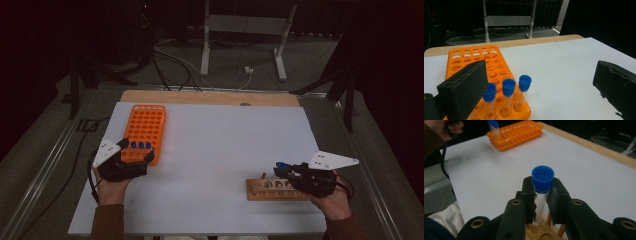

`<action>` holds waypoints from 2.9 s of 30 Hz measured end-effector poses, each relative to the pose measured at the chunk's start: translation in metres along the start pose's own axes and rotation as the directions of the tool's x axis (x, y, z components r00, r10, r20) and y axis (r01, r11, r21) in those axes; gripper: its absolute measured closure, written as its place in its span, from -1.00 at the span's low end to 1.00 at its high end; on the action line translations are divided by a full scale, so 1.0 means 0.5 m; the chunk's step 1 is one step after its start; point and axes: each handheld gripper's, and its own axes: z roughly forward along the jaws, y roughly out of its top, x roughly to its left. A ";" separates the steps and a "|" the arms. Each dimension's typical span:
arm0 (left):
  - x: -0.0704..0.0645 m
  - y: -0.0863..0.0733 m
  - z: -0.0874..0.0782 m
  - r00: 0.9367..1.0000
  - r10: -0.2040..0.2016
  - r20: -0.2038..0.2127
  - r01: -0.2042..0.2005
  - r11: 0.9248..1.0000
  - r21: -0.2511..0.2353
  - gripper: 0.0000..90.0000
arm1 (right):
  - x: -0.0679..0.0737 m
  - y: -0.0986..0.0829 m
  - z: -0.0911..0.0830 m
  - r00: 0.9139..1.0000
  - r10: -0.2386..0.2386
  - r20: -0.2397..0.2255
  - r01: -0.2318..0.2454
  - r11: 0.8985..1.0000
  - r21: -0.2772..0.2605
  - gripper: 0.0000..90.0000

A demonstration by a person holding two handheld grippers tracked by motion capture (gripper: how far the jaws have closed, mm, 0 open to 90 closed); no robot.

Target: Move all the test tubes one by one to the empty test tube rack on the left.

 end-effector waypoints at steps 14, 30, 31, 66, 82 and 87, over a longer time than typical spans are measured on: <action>-0.023 0.010 0.008 1.000 0.011 0.028 -0.011 1.000 -0.009 -0.95 | 0.003 0.083 0.044 0.999 -0.033 -0.014 0.033 0.999 -0.002 0.71; -0.092 0.028 0.032 0.994 0.052 0.098 -0.049 0.998 -0.031 -0.74 | 0.045 0.151 0.174 0.998 -0.015 -0.054 0.015 1.000 -0.007 0.71; -0.099 0.029 0.036 0.992 0.058 0.108 -0.056 0.998 -0.028 -0.72 | 0.048 0.154 0.181 0.998 -0.014 -0.056 0.014 1.000 -0.007 0.71; -0.249 -0.003 0.108 0.906 0.223 0.359 -0.250 0.968 0.029 0.70 | 0.138 0.173 0.301 0.986 -0.045 -0.163 0.054 0.997 0.049 0.71; -0.205 0.001 0.097 0.942 0.178 0.284 -0.197 0.980 0.038 0.74 | 0.115 0.161 0.274 0.990 -0.035 -0.136 0.034 0.999 -0.004 -0.08; -0.177 0.006 0.087 0.955 0.155 0.253 -0.172 0.984 0.045 0.74 | 0.106 0.148 0.261 0.997 -0.029 -0.073 0.027 0.999 -0.019 -0.48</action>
